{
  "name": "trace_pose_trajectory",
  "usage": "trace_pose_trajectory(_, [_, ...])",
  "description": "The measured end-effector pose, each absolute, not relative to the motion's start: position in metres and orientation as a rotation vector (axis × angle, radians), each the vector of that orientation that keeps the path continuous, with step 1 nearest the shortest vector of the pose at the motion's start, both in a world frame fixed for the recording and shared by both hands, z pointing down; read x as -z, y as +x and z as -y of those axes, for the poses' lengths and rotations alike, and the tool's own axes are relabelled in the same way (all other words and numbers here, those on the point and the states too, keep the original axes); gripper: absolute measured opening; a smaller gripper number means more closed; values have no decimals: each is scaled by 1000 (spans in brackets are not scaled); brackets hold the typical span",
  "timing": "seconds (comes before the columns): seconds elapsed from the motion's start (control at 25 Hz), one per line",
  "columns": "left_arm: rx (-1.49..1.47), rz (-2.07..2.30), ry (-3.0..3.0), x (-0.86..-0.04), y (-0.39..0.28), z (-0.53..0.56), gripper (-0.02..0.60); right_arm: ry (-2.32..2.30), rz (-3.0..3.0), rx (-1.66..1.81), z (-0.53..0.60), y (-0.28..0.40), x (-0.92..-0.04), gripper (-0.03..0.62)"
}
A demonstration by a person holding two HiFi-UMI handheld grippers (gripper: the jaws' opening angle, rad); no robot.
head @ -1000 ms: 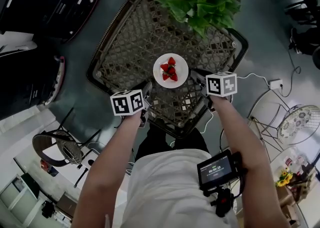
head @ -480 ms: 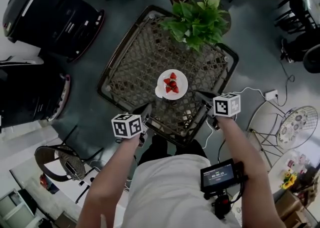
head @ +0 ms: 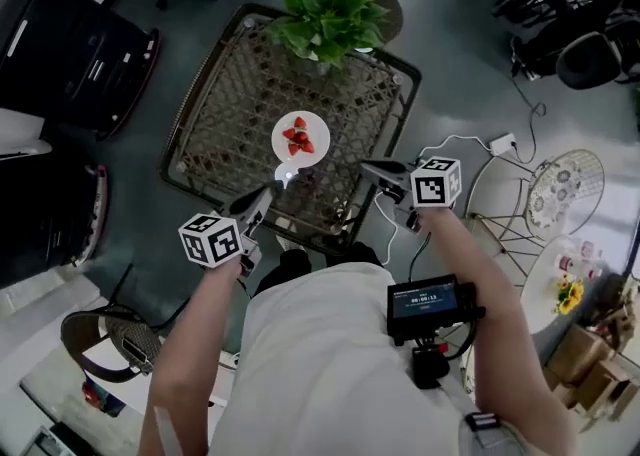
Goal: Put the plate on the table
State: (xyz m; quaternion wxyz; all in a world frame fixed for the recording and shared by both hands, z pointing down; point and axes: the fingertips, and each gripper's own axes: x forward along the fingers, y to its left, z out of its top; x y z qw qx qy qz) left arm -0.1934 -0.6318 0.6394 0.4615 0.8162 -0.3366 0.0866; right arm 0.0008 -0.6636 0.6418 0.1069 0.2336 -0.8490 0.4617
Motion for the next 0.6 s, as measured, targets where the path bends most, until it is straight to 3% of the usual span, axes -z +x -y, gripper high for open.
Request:
trace_pose_trajectory(0.44, [-229,755,2141,-607,-170,609,5,741,2816,-1443,640,34,-563,5])
trace_pose_trajectory(0.6, [-214,750,2215,-581,-161,604,5,620,2884,-1307,618,24,-538,5])
